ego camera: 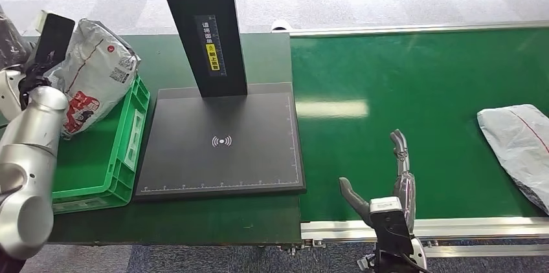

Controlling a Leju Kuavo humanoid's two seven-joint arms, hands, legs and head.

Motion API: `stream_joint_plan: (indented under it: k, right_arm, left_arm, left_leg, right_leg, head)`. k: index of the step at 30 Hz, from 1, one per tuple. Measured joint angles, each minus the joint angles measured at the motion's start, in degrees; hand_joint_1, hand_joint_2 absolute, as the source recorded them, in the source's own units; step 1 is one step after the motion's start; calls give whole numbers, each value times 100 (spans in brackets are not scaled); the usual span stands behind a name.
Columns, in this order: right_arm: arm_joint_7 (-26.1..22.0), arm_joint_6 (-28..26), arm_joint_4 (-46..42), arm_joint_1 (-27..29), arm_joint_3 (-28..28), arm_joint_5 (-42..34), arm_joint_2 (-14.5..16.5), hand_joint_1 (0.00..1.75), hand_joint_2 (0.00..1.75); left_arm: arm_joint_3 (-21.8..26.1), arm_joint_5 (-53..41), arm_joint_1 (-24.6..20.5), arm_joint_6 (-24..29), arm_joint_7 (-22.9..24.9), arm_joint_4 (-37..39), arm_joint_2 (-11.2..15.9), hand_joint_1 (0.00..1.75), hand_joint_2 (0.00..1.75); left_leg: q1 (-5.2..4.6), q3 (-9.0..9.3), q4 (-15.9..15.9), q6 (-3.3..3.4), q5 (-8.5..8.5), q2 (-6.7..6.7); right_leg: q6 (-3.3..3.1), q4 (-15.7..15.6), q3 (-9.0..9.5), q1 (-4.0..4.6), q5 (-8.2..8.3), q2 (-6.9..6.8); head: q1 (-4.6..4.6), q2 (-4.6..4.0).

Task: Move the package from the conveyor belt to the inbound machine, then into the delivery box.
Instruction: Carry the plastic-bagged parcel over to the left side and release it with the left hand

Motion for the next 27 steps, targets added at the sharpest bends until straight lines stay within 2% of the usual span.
stream_joint_plan:
  k: [3,5,6,8,9,12,15,17,21,25,27]
  right_arm:
    - [-17,-27,17,33,-10,27,15,0,175]
    - [-64,-63,45,56,-25,20,33,0,175]
    - [-96,-76,63,67,-33,-6,43,0,175]
    - [-160,-72,101,80,-44,-112,55,0,175]
    - [-193,-55,119,84,-48,-184,58,0,175]
    - [-279,7,153,104,-51,-359,69,0,175]
    - [-343,51,163,149,-51,-499,97,0,175]
    - [-394,43,175,197,-43,-497,132,0,175]
    - [-539,-67,282,265,41,-350,237,0,175]
    - [-698,-193,521,303,123,-386,281,0,175]
    - [-971,-432,823,300,217,-422,292,0,175]
  left_arm:
    - [340,1288,87,-194,-1305,-261,-303,0,175]
    - [235,2644,404,-564,-1796,-803,-571,0,175]
    - [44,3257,694,-760,-1851,-1238,-706,0,175]
    - [-571,4184,1501,-942,-1971,-2352,-953,0,175]
    - [-1014,4371,2001,-832,-2057,-3010,-1061,0,175]
    - [-2543,4269,3434,-210,-2203,-4829,-1242,0,175]
    - [-3562,4396,4368,-77,-2174,-5916,-1338,0,175]
    - [-3996,4674,4859,-165,-2069,-6161,-1467,0,175]
    - [-4645,4914,5545,-210,-2082,-5913,-1838,0,175]
    - [-4807,5016,5768,-129,-2110,-5515,-1987,0,175]
    - [-4784,5260,5806,-209,-2116,-5206,-2011,0,175]
  left_leg:
    - [-2,2,1,0,0,-4]
    - [-5,4,0,1,-1,-4]
    - [-6,6,0,2,-4,-2]
    - [-9,9,0,6,-11,3]
    - [-11,10,0,7,-16,4]
    - [-18,9,1,20,-36,5]
    - [-21,17,1,27,-60,8]
    - [-20,28,0,30,-70,4]
    - [-17,34,-1,29,-72,0]
    - [-16,38,-2,29,-72,-2]
    - [-15,42,-3,28,-72,-3]
  right_leg:
    - [0,-1,4,-3,0,-1]
    - [0,-1,9,-6,0,-1]
    - [1,-1,11,-8,0,-1]
    - [5,-1,13,-11,-3,1]
    - [9,-2,13,-13,-6,2]
    - [22,-5,13,-20,-21,2]
    - [30,-10,19,-23,-39,4]
    - [33,-12,33,-22,-55,0]
    - [31,-12,44,-20,-62,-5]
    - [31,-11,52,-20,-62,-5]
    - [31,-11,55,-19,-62,-5]
  head:
    - [-1,0]
    - [-1,1]
    - [-2,1]
    - [-2,0]
    - [-1,1]
    - [2,1]
    - [-2,1]
    - [-3,1]
    - [-3,1]
    - [-3,0]
    - [-3,0]
